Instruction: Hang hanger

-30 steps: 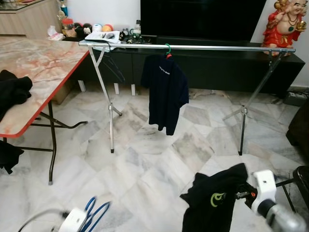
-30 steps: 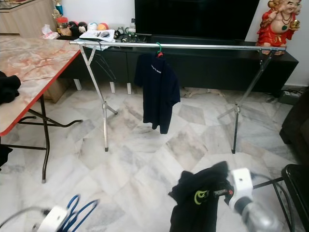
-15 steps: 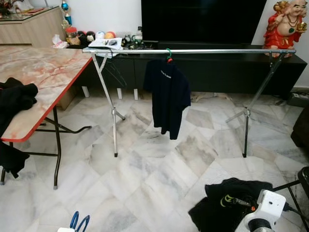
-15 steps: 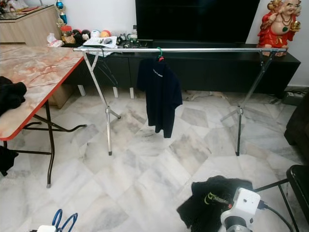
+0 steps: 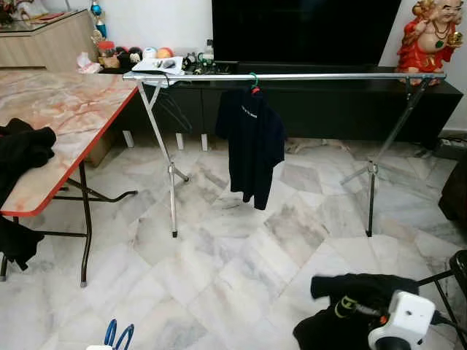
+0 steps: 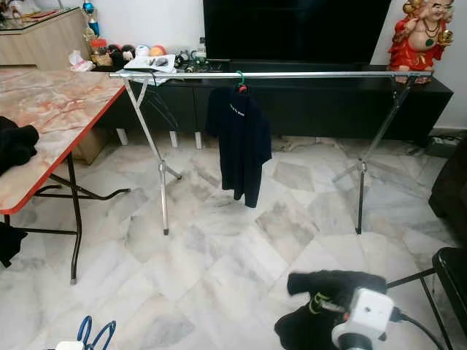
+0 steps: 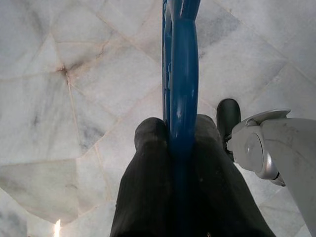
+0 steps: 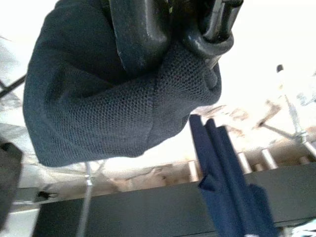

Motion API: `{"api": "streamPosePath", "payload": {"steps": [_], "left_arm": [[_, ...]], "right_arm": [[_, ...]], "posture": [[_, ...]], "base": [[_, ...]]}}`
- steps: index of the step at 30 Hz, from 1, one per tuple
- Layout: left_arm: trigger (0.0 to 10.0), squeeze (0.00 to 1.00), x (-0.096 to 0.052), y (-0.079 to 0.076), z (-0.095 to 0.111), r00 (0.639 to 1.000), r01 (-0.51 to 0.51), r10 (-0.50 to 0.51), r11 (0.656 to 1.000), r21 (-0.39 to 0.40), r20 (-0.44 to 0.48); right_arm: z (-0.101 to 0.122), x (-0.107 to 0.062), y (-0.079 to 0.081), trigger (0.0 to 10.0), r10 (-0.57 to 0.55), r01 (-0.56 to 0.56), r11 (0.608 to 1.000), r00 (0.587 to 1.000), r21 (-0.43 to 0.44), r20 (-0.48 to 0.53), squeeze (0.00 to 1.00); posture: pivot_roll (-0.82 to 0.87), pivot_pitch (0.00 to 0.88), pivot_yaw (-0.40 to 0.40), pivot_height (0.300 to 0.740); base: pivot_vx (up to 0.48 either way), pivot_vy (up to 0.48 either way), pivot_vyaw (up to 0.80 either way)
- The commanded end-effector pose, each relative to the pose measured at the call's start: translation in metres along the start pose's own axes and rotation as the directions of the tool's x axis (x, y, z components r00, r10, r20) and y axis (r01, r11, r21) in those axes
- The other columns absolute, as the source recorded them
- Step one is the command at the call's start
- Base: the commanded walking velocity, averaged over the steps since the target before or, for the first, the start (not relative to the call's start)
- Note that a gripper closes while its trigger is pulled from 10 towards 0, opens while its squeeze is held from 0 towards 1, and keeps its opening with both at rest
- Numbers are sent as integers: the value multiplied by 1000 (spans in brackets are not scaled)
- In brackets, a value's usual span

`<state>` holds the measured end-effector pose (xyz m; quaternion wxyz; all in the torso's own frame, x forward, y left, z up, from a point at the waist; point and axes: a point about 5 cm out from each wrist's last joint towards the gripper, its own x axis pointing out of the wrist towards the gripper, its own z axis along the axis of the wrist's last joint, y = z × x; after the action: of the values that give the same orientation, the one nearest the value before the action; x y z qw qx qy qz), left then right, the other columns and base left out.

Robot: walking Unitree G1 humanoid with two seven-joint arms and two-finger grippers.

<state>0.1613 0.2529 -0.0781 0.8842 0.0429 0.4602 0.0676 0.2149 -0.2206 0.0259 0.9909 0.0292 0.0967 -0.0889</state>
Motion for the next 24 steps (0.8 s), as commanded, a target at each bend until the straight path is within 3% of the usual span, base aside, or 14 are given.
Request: {"api": "streamPosePath", "payload": {"steps": [1, 7, 11, 24], "left_arm": [[10000, 0, -1, 2, -3, 1000, -18, 17, 999, -27, -6], [10000, 0, -1, 3, -4, 1000, -29, 28, 998, -52, -5], [10000, 0, -1, 3, -5, 999, -32, 31, 998, -62, -6], [10000, 0, -3, 3, -14, 999, -28, 27, 998, -56, -21]], "right_arm": [[12, 3, 10, 10000, 88, -85, 995, 994, -52, 64, 0], [22, 10, 30, 10000, 257, -247, 961, 964, -121, 71, 0], [25, 11, 32, 10000, 286, -272, 950, 955, -152, 75, 0], [23, 11, 27, 10000, 215, -205, 971, 974, -121, 76, 0]], "posture": [[20, 21, 27, 740], [27, 20, 20, 740], [26, 22, 19, 740], [25, 11, 26, 740]], "base": [[0, 0, 0], [0, 0, 0], [0, 0, 0], [0, 0, 0]]}}
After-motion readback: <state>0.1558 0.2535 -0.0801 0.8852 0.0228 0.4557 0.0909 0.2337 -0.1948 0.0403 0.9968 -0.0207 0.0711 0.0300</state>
